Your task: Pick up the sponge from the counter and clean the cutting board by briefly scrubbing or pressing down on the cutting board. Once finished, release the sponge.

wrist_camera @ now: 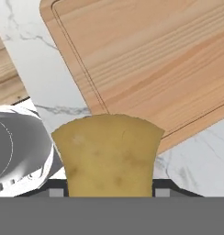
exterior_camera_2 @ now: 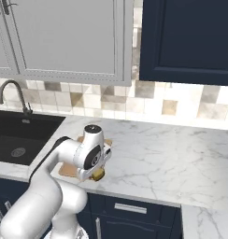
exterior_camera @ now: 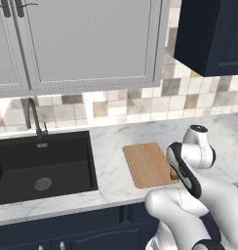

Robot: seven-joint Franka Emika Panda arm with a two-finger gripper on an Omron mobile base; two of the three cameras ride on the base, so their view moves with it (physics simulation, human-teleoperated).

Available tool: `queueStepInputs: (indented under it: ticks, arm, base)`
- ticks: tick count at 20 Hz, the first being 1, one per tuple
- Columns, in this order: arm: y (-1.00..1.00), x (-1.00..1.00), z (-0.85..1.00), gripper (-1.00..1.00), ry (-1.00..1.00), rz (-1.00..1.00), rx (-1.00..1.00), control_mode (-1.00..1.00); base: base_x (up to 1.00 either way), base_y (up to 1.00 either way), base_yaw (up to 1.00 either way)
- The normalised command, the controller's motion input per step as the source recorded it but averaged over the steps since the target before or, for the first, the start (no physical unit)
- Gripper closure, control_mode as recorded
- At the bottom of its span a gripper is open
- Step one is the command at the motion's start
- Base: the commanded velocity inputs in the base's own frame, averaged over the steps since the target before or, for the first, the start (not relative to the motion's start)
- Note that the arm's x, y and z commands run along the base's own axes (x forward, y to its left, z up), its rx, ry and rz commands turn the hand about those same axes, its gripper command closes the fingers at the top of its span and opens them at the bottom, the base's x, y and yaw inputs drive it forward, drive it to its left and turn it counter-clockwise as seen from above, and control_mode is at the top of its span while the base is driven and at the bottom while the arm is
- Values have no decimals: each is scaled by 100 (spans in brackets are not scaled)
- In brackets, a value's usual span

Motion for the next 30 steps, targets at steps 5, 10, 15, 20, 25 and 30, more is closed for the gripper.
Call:
queueStepInputs:
  ticks: [5, 10, 15, 20, 25, 30]
  arm:
    - [26, 1, -19, 100, 10, 11, -4, -100]
    - [15, 16, -30, 100, 3, 12, -1, -100]
    - [0, 29, -42, 100, -3, 11, 0, -100]
    - [0, 31, -48, 100, -3, 9, 0, -100]
    - [0, 30, -41, 100, 0, 8, 0, -100]
    - [0, 31, -31, 100, -1, 7, 2, -100]
  base:
    - [0, 0, 0]
    - [0, 0, 0]
    - [0, 0, 0]
    - [0, 0, 0]
    - [0, 0, 0]
    - [0, 0, 0]
